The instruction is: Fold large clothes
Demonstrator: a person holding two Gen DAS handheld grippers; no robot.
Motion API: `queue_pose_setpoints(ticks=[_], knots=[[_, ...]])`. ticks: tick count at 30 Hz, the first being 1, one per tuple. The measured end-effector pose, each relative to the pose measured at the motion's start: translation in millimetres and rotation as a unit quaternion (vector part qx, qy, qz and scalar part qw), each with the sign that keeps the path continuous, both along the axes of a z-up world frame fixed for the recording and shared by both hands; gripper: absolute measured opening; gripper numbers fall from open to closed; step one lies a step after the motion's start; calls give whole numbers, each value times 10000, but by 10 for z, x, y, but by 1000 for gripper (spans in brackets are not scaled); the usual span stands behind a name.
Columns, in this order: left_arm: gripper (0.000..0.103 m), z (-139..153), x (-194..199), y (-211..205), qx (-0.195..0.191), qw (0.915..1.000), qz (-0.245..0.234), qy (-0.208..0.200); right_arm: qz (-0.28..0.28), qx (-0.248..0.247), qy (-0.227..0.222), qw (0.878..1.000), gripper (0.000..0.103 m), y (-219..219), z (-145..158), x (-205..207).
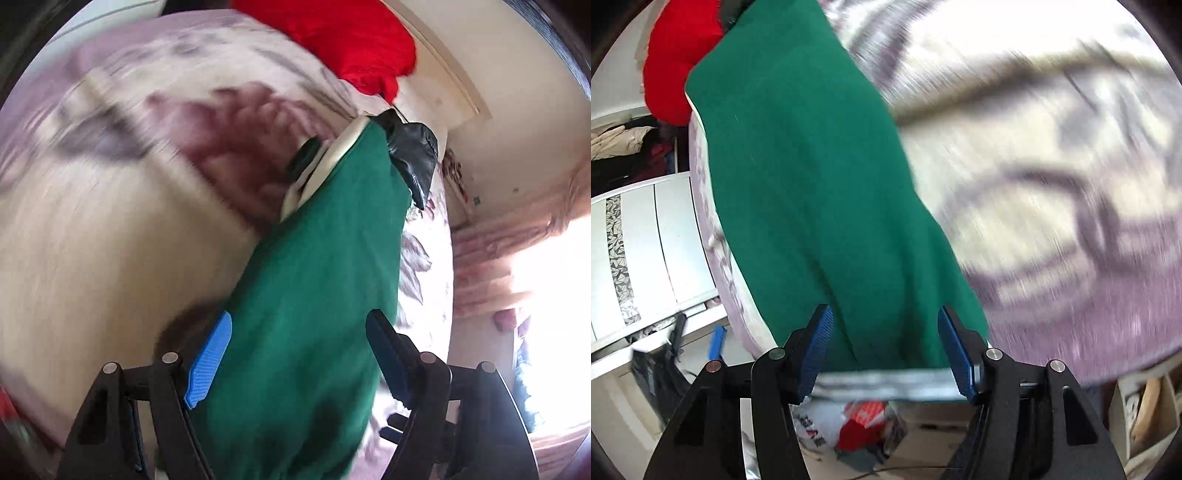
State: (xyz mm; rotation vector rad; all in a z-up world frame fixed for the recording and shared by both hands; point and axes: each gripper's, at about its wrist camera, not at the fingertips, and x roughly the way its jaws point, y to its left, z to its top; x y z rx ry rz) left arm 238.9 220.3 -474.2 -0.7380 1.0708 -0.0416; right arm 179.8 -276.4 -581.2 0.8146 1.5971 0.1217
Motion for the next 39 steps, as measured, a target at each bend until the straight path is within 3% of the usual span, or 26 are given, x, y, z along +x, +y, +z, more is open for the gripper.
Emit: queue_pose_setpoints(ticks=[3, 7, 10, 13, 14, 15, 16, 17, 19, 21, 23, 24, 25, 27, 29, 31, 32, 33, 34, 35, 37, 39], knots=[[73, -133, 773, -69, 98, 9993, -336, 97, -85, -32, -168, 9998, 67, -58, -16, 452], [73, -326, 1502, -197, 435, 9956, -806, 187, -140, 131, -328, 9993, 69, -220, -76, 1060], [73, -559, 1960, -346, 757, 9894, -1175, 393, -137, 65, -510, 9986, 80, -439, -253, 1426], [73, -846, 2283, -468, 1014, 9813, -1487, 681, -113, -118, -505, 9986, 80, -597, -358, 1774], [72, -886, 2320, -501, 1031, 9806, -1559, 596, -119, -161, -479, 9986, 80, -456, -399, 1838], [51, -905, 2308, -539, 1012, 9809, -1620, 364, -109, -199, -442, 9988, 80, -523, -430, 1945], [36, -902, 2286, -546, 855, 9820, -1668, 237, -80, -272, -376, 9989, 80, -542, -481, 2011], [17, -867, 2235, -516, 412, 9847, -1690, 47, -61, -320, -334, 9989, 80, -498, -515, 2077], [6, -757, 2119, -386, -657, 9850, -1558, -350, -67, -334, -335, 9989, 80, -519, -547, 2148], [6, -753, 1952, -151, -1908, 9725, -1191, -606, -102, -409, -284, 9987, 80, -489, -574, 2235], [6, -1062, 1896, 95, -2646, 9613, -708, -306, -173, -445, -176, 9987, 80, -438, -627, 2402], [6, -1275, 1875, 240, -2506, 9671, -429, -14, -198, -438, -145, 9987, 80, -447, -631, 2491], [6, -1444, 1859, 344, -2576, 9658, -238, 143, -219, -436, -111, 9987, 80, -453, -638, 2537], [9, -1766, 1799, 513, -3204, 9462, 83, 448, -255, -471, -53, 9986, 80, -300, -676, 2784], [11, -1694, 1762, 544, -3318, 9425, -30, 413, -296, -471, -29, 9984, 80, -338, -661, 2883], [21, -1477, 1726, 568, -3017, 9522, -235, 409, -368, -452, -26, 9983, 80, -382, -639, 3014], [30, -1343, 1709, 597, -2860, 9572, -305, 313, -404, -438, -47, 9982, 80, -397, -635, 3046], [48, -1180, 1705, 630, -2614, 9644, -360, 188, -442, -431, -83, 9981, 80, -392, -645, 3051], [54, -1067, 1713, 658, -2293, 9726, -359, 127, -500, -431, -144, 9977, 80, -416, -607, 3174], [54, -928, 1737, 685, -1965, 9800, -319, -11, -559, -433, -252, 9972, 80, -445, -553, 3292], [54, -764, 1838, 680, -1626, 9857, -376, -227, -625, -398, -541, 9958, 80, -488, -434, 3514], [53, -679, 2009, 607, -1029, 9926, -557, -323, -632, -311, -862, 9938, 80, -477, -338, 3795]])
